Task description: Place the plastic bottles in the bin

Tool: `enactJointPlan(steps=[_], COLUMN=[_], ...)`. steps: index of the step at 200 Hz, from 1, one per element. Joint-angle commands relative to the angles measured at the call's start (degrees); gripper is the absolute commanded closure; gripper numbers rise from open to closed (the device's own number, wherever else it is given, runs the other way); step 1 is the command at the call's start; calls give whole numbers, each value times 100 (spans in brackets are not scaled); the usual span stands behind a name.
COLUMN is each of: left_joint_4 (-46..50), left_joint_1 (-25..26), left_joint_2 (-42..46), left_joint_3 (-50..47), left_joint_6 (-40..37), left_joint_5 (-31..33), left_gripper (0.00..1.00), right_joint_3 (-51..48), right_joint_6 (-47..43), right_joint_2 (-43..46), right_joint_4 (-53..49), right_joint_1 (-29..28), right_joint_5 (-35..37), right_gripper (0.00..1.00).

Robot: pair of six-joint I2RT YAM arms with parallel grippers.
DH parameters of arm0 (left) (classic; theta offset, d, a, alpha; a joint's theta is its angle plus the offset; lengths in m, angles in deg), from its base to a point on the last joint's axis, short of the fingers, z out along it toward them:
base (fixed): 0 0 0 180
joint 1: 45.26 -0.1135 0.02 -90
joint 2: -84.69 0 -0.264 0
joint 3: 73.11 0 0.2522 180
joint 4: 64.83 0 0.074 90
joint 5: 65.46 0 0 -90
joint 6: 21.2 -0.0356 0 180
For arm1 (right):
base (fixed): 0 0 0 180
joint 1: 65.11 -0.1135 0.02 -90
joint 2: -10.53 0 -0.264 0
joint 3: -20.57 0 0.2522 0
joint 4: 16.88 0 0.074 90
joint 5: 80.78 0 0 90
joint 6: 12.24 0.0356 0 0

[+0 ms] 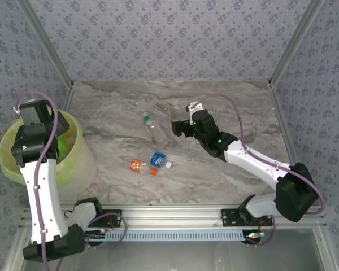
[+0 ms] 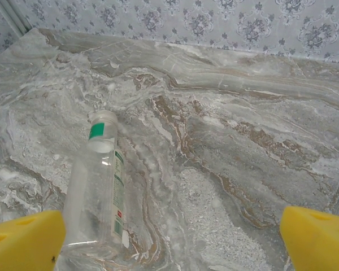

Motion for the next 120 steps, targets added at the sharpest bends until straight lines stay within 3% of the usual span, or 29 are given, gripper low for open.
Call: enactJointPlan(steps=[1,16,52,120], left_joint_4=[60,62,-23,-882], left_joint_1=[-48,-41,-41,-48], left_joint_2=[79,98,191,636], left_joint_3=[187,259,360,-39], left_joint_6=[269,321,425,442], left_joint_5=[-504,-667,-1236,-2823], left_gripper=[5,1,1,1], right_joint_3=[230,257,358,897], right_joint_6=[6,-2,-59,-117], right_joint_2=[-88,-126,-270,-979], right_joint_4=[-159,-172,-240,-634], right_joint_1=[-38,-38,-59,-58], right_joint_5=[28,28,-46,-730], right_gripper=[0,0,0,0])
